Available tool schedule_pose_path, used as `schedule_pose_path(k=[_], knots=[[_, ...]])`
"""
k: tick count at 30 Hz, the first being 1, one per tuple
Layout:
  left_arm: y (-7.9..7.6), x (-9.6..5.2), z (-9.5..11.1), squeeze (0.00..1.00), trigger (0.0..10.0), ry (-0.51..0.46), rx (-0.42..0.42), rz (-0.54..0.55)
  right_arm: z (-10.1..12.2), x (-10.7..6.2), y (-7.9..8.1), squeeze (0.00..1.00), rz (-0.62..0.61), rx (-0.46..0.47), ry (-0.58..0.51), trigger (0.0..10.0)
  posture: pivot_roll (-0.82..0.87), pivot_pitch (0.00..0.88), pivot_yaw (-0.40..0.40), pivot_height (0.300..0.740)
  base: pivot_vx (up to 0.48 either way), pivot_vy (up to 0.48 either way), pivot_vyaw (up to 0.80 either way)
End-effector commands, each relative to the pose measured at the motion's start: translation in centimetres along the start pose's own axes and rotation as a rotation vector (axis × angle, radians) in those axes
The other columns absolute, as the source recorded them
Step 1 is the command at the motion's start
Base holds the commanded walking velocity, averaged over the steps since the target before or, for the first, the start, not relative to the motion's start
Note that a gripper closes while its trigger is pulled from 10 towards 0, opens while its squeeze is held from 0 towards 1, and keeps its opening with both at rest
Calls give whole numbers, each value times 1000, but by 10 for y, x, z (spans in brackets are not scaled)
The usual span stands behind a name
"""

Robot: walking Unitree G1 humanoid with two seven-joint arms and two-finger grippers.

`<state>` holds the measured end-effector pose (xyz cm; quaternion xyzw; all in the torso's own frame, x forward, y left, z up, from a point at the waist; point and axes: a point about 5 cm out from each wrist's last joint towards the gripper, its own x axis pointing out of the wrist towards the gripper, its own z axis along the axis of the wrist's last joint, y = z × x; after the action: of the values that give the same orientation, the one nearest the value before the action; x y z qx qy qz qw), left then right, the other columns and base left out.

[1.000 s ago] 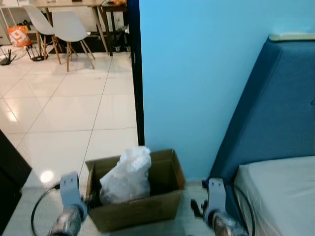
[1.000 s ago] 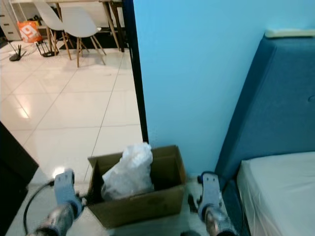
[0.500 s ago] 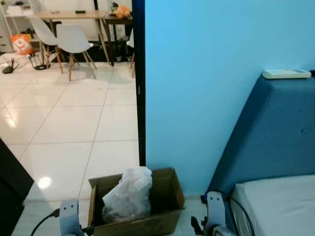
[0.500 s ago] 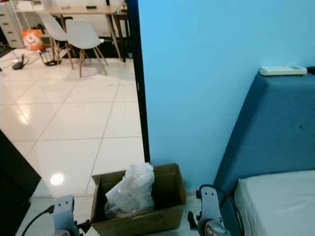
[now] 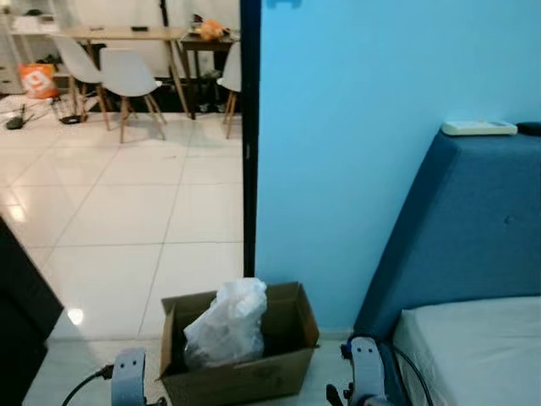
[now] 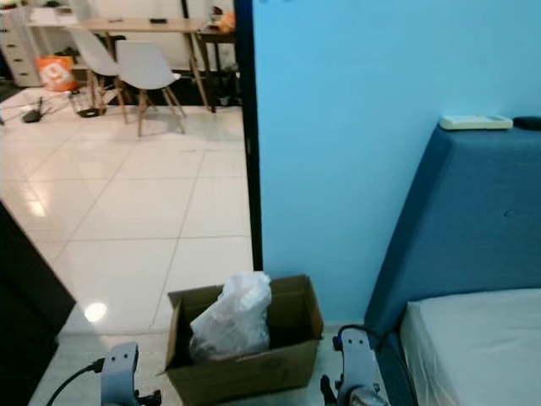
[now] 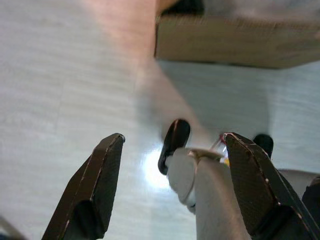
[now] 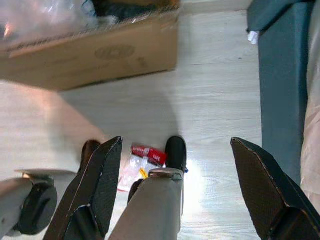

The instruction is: Clean up the room

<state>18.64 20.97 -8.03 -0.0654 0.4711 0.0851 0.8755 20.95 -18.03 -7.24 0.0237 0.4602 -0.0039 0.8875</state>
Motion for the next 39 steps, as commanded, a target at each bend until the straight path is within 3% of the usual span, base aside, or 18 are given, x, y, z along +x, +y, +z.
schedule_pose_path(k=[1, 13, 39], knots=[[-3, 0, -4, 0, 10000, 21, 18, -11, -4, 0, 0, 0, -4, -6, 11, 10000, 82, 0, -45, 740, -480, 0, 0], [-4, 0, -5, 0, 10000, 24, 29, -18, -5, -1, -3, 0, -5, -22, 9, 10000, 81, 0, -43, 740, -480, 0, 0], [-7, 0, -6, 0, 10000, 29, 40, -40, -12, -2, -4, 0, -8, -29, 32, 10000, 74, 0, -38, 740, -480, 0, -776]])
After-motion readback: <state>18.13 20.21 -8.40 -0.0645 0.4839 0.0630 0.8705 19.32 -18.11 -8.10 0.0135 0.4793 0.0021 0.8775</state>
